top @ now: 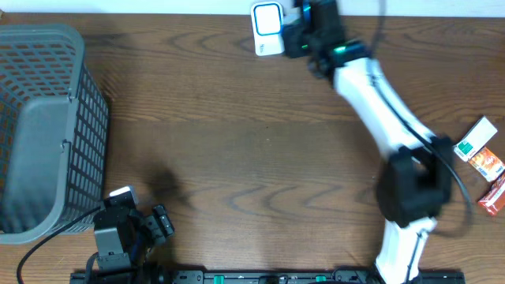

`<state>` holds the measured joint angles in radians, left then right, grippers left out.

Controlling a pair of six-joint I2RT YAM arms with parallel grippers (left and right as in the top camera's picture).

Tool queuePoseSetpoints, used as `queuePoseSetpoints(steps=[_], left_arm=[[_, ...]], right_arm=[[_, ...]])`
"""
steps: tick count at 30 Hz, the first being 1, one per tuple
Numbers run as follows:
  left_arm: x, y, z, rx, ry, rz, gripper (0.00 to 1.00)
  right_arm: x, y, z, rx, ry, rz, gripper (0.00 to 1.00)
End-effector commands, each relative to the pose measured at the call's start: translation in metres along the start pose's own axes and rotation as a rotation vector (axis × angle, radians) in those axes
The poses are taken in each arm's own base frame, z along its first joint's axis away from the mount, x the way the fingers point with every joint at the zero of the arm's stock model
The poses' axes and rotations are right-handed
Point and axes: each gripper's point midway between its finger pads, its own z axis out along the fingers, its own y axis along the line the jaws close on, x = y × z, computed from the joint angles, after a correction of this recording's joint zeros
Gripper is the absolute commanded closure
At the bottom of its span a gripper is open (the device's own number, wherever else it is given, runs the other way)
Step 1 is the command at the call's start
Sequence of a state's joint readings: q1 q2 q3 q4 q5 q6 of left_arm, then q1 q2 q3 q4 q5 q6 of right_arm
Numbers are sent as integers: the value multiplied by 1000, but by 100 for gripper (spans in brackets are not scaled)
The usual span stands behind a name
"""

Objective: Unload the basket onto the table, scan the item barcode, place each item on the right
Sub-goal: 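Carry the green jar to the right edge and set it down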

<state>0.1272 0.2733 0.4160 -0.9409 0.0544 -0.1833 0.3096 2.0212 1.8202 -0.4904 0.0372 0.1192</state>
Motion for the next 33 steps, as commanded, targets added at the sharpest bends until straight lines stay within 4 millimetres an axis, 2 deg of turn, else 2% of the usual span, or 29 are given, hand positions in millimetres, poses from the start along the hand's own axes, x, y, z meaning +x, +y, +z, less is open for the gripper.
queuePoseSetpoints(steps=[1,2,7,11,14,17,24,25,30,33], left_arm=[[-1,-2,-2,9,-2,5,14],[-1,-2,-2,9,-2,5,14],[-1,-2,-2,9,-2,5,14],[-1,-2,-2,9,-2,5,14],[-1,-2,-2,9,-2,5,14],[-1,-2,-2,9,-2,5,14],[-1,-2,-2,9,-2,5,14],[-1,-2,-2,10,-2,5,14],[-1,-2,-2,9,-2,5,14],[-1,-2,-2,9,-2,5,14]], right_arm=[[-4,-87,-57,241,47,74,40],[15,-113,-65,293,120,128,40],[86,-208,-87,436,354,317,42],[130,-259,-94,485,448,430,43],[161,-285,-90,519,499,487,39],[198,-302,-81,538,564,532,38],[273,-327,-60,560,706,611,35],[279,-330,-59,563,715,621,32],[301,-357,-68,601,739,652,1],[305,-372,-83,621,733,690,1]])
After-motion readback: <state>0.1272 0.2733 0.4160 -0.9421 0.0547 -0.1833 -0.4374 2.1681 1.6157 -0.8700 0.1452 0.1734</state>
